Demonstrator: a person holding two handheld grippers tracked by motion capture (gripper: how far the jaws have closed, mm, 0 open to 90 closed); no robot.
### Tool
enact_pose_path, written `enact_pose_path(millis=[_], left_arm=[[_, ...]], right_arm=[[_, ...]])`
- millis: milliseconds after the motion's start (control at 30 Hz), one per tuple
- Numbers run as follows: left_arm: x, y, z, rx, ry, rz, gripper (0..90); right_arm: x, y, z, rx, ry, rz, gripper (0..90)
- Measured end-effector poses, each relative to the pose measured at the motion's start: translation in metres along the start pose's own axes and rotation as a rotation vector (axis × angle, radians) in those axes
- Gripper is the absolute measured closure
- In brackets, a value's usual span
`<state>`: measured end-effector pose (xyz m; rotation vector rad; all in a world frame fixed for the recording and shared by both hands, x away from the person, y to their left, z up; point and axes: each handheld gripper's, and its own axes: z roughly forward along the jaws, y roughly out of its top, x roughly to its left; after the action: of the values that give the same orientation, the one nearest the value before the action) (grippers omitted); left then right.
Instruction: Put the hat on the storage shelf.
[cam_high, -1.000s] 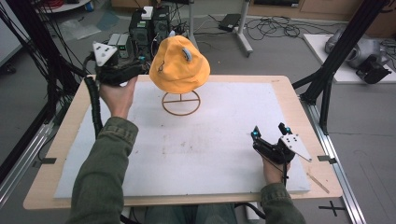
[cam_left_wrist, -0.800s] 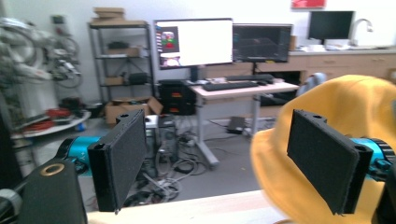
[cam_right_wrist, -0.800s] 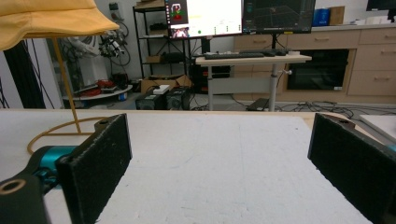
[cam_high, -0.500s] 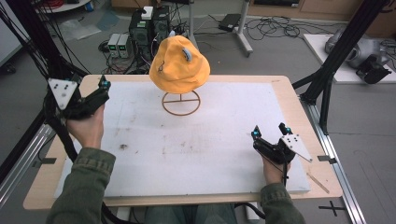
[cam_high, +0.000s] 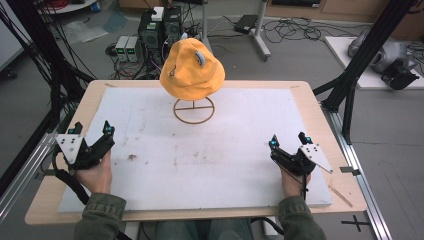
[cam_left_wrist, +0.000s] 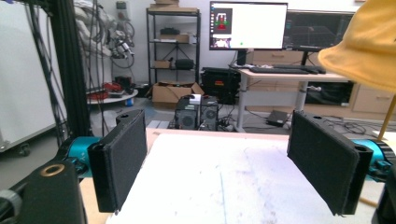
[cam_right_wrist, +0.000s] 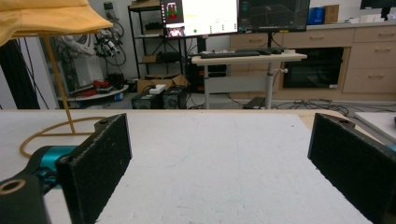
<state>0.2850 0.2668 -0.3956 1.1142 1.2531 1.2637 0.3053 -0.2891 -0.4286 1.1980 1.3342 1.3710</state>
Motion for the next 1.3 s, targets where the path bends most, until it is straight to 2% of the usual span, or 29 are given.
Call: enact_pose_path(millis=[133, 267, 500, 1300], left_arm=[[0.001, -0.012, -0.003, 0.035, -0.003, 0.000, 20.3], [0.003, -0.017, -0.004, 0.044, 0.006, -0.005, 20.3], [0.002, -0.019, -0.004, 0.052, 0.009, 0.011, 20.3], [0.002, -0.024, -0.005, 0.072, 0.007, -0.006, 20.3]], right_arm=[[0.000, -0.001, 0.001, 0.005, -0.001, -0.005, 5.8], [0.000, -0.002, 0.000, 0.002, -0.005, -0.015, 5.8], [-0.001, -0.002, 0.000, 0.007, -0.006, 0.000, 5.7], [-0.001, -0.003, -0.001, 0.007, -0.008, -0.011, 5.8]])
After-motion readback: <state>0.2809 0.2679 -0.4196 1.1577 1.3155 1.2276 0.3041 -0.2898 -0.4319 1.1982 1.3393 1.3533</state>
